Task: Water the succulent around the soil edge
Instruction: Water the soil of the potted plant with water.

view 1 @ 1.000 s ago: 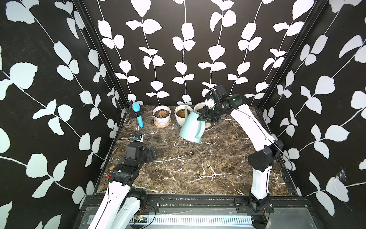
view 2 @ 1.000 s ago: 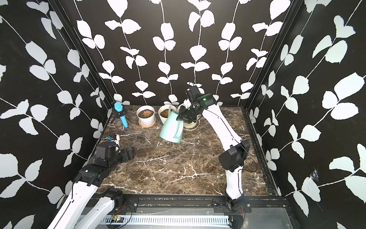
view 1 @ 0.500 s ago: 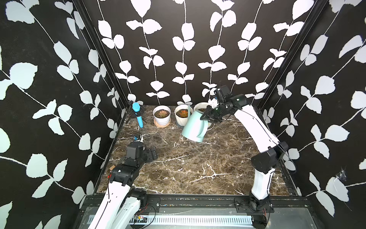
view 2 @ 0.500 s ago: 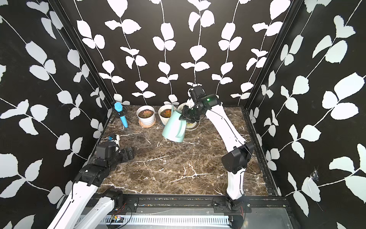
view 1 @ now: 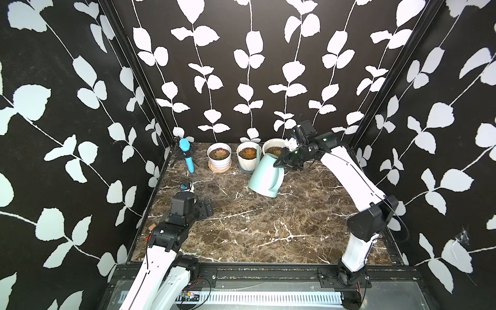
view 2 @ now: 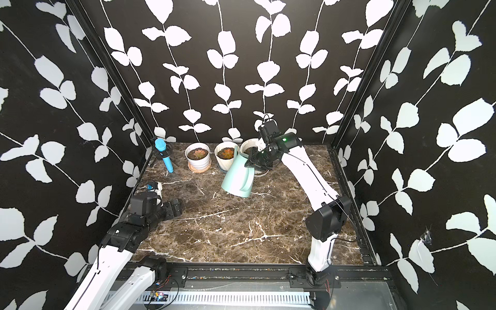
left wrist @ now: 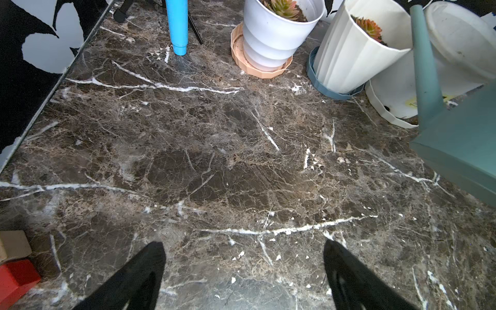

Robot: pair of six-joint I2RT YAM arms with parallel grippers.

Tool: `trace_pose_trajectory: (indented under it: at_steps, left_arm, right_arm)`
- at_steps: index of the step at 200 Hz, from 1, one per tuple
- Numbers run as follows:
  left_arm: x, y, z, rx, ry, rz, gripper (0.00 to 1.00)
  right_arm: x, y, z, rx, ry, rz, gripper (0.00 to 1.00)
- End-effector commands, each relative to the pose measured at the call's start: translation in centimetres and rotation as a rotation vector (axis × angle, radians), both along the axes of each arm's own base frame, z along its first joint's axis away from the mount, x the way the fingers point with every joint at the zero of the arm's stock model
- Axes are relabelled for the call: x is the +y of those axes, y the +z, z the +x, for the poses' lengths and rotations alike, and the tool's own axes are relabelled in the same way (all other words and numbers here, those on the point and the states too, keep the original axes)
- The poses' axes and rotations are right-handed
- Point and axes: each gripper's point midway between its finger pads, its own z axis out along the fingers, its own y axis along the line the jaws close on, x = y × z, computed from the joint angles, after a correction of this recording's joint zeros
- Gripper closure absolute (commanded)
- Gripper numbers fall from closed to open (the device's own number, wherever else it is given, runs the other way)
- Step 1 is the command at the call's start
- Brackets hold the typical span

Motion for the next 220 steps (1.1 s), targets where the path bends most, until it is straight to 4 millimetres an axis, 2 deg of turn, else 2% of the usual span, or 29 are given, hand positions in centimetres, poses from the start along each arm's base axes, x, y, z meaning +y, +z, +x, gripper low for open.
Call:
trace_pose_trajectory:
  at_steps: [1, 220]
  left_arm:
    - [-0.1, -0.1, 0.0, -0.002, -0.008, 0.003, 0.07]
    - [-0.2, -0.1, 0.0, -0.003, -0.008, 0.002, 0.07]
  right_arm:
    - [0.1, 2.3, -0.1, -0.077, 0.013, 0.058, 1.00]
    - [-0.9, 1.6, -1.5, -0.069, 0.011, 0.051, 1.00]
